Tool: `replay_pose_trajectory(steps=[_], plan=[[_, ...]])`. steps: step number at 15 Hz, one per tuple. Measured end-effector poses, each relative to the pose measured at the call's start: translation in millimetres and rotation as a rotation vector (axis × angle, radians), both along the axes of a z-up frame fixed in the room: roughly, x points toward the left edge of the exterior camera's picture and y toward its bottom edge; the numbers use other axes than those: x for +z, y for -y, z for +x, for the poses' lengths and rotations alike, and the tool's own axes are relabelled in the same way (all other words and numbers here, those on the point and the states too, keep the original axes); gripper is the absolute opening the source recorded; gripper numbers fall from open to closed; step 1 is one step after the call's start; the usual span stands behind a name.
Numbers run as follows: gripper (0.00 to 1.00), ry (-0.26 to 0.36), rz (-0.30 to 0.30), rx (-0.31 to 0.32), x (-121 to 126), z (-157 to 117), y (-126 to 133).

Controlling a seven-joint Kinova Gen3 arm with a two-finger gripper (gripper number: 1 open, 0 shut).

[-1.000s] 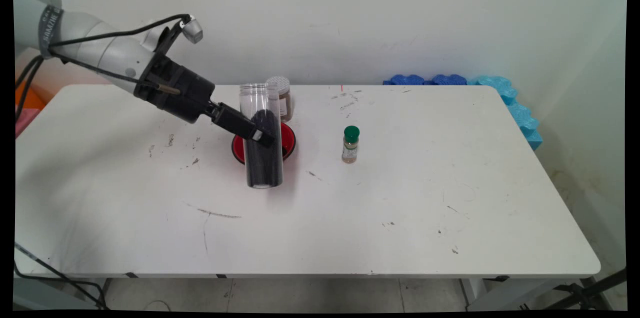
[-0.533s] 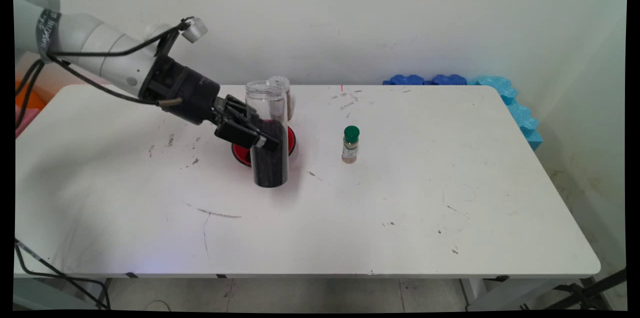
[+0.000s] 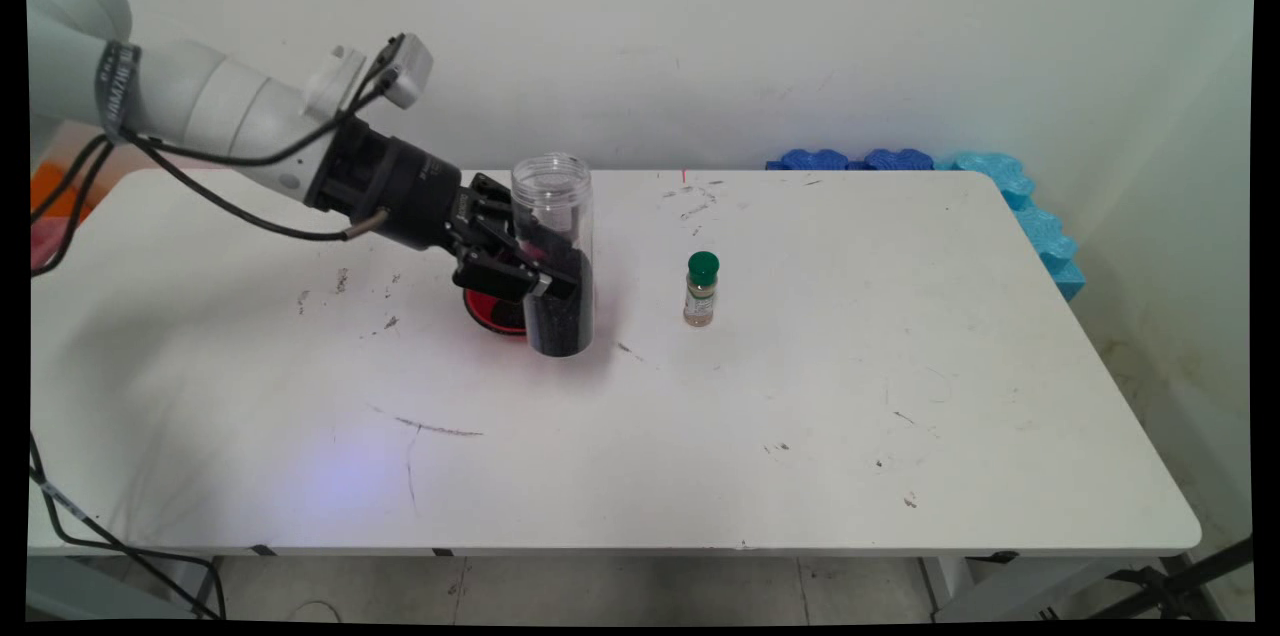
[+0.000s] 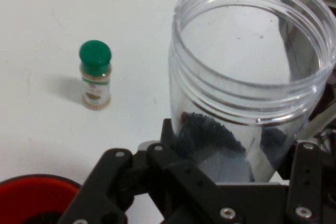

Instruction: Pour the black seasoning powder in the red bowl, then place the picked object on the table

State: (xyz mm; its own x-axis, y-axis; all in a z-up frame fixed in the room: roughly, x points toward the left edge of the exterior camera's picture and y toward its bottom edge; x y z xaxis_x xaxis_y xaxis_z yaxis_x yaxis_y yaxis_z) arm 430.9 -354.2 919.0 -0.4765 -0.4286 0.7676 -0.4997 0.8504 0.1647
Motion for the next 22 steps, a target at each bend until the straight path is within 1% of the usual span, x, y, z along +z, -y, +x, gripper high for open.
replay_pose_trajectory(steps=[4, 10, 13, 17, 22], plan=[[0.00, 0.022, -0.047, 0.000, -8.9, -8.0, -2.6], [0.00, 0.013, -0.045, 0.048, -22.5, -16.4, -10.6], [0.00, -0.003, -0.060, 0.063, -29.6, -19.2, -14.8], [0.00, -0.007, -0.073, 0.044, -41.8, -21.6, -22.0], [0.00, 0.014, -0.099, 0.002, -64.7, -21.9, -31.4]])
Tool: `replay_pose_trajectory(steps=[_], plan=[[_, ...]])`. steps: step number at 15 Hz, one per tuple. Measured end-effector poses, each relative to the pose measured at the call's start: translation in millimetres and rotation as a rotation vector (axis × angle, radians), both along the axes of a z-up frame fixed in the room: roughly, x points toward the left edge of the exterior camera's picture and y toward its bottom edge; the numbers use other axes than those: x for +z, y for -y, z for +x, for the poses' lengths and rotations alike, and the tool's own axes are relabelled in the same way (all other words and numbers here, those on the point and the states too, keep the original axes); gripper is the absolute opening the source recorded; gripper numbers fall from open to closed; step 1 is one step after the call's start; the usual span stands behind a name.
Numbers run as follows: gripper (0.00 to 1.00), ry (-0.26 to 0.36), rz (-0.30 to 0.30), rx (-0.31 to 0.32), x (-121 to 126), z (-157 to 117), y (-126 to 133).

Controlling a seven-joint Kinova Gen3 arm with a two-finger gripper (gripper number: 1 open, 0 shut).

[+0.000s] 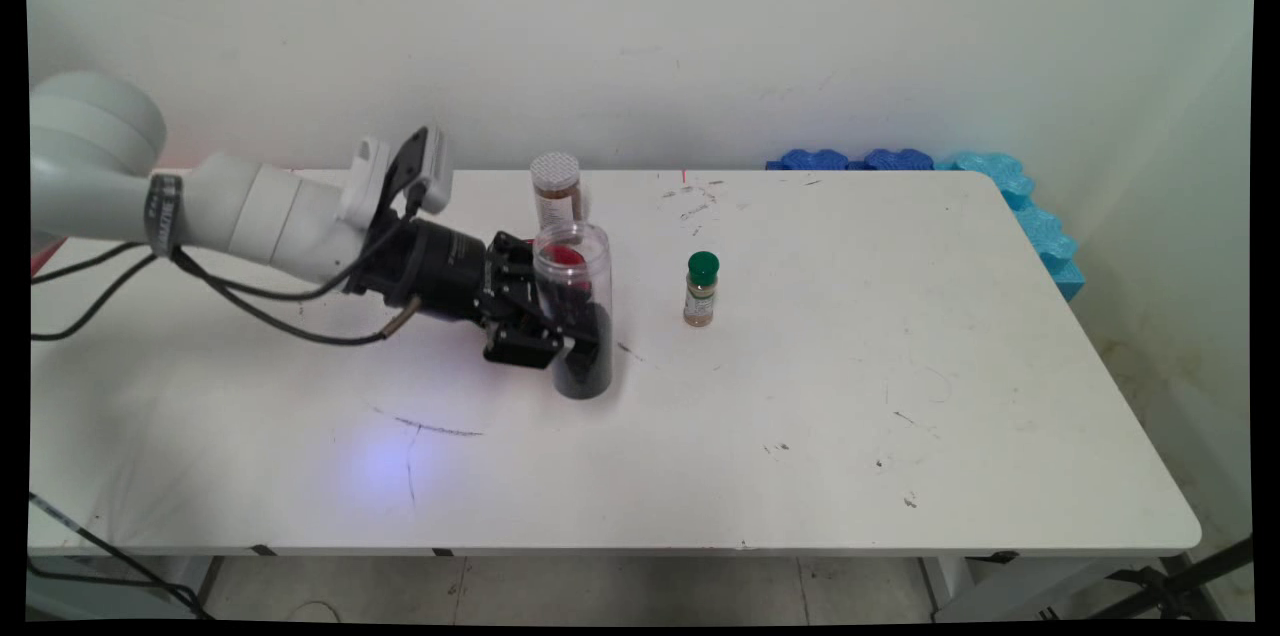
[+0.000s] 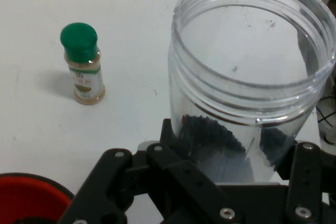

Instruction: Place the picked object on the table

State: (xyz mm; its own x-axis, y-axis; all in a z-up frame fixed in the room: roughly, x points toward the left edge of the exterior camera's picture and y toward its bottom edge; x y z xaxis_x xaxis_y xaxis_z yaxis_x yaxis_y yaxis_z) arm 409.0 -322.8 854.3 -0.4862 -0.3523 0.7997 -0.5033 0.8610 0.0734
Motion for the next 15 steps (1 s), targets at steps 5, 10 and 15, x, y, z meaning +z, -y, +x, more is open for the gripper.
replay_pose_trajectory(steps=[5, 10, 15], plan=[[0.00, 0.002, -0.008, -0.011, -22.5, 1.3, -7.3], [0.00, 0.004, -0.008, -0.023, -42.0, 3.4, -13.3], [0.00, 0.005, -0.013, -0.044, -56.3, 3.6, -16.9]])
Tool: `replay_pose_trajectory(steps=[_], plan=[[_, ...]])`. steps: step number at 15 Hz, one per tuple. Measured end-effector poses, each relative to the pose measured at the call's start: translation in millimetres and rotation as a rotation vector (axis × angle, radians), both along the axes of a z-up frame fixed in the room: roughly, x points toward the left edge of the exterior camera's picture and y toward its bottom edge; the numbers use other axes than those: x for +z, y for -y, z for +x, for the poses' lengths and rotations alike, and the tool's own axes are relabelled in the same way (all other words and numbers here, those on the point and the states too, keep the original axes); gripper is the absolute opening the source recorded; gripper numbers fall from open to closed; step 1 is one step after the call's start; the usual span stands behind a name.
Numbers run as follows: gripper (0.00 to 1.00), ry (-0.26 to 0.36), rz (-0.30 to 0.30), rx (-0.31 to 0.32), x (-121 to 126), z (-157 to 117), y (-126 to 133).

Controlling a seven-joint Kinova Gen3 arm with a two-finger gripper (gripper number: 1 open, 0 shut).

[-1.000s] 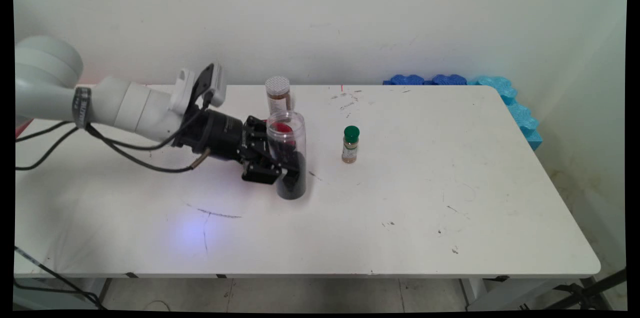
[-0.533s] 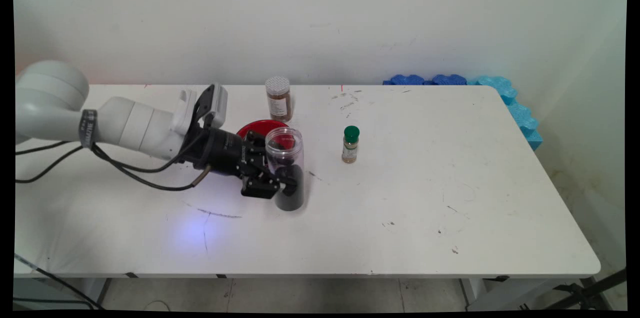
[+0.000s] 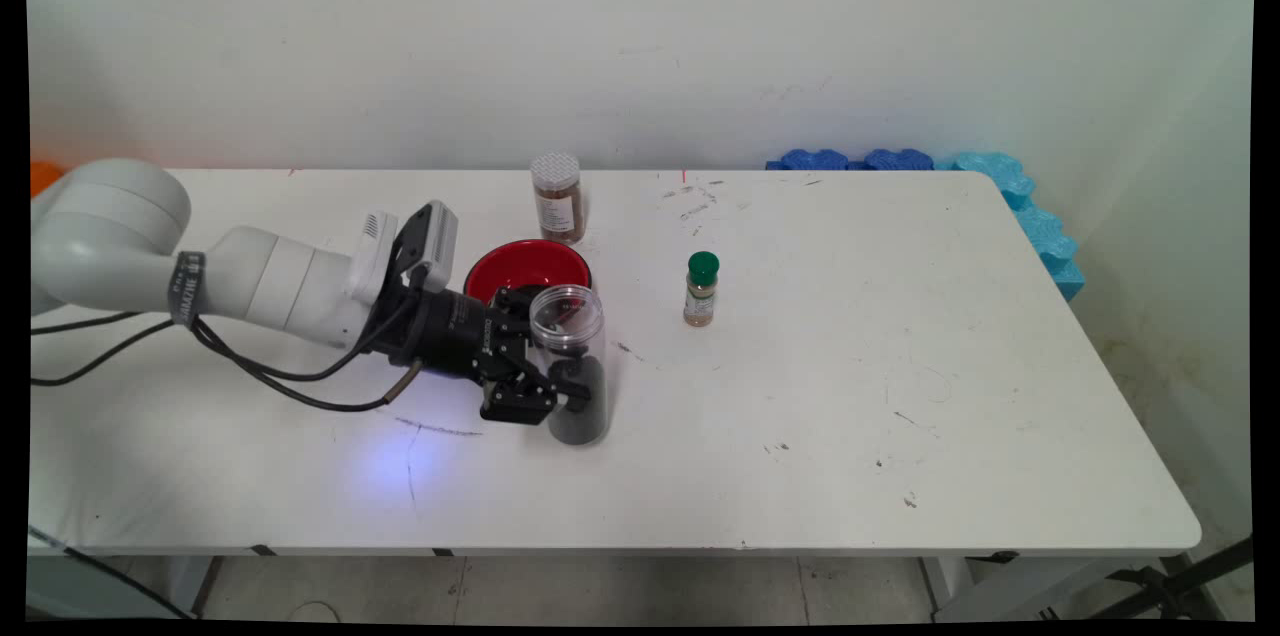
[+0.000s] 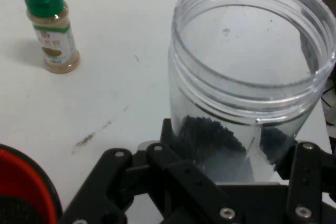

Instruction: Place the picked object on the table

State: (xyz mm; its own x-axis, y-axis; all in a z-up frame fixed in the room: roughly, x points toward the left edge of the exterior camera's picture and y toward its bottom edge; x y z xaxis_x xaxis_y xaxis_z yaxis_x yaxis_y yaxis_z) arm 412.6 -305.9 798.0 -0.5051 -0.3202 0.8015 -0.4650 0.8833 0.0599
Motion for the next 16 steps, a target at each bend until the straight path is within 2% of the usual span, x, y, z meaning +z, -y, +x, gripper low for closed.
replay_pose_trajectory(steps=[13, 14, 16], plan=[[0.00, -0.004, -0.021, -0.034, -21.8, 2.9, -1.9], [1.00, -0.008, -0.022, -0.033, -22.3, 3.0, -1.6], [1.00, -0.012, -0.025, -0.031, -22.9, 3.2, -1.1]])
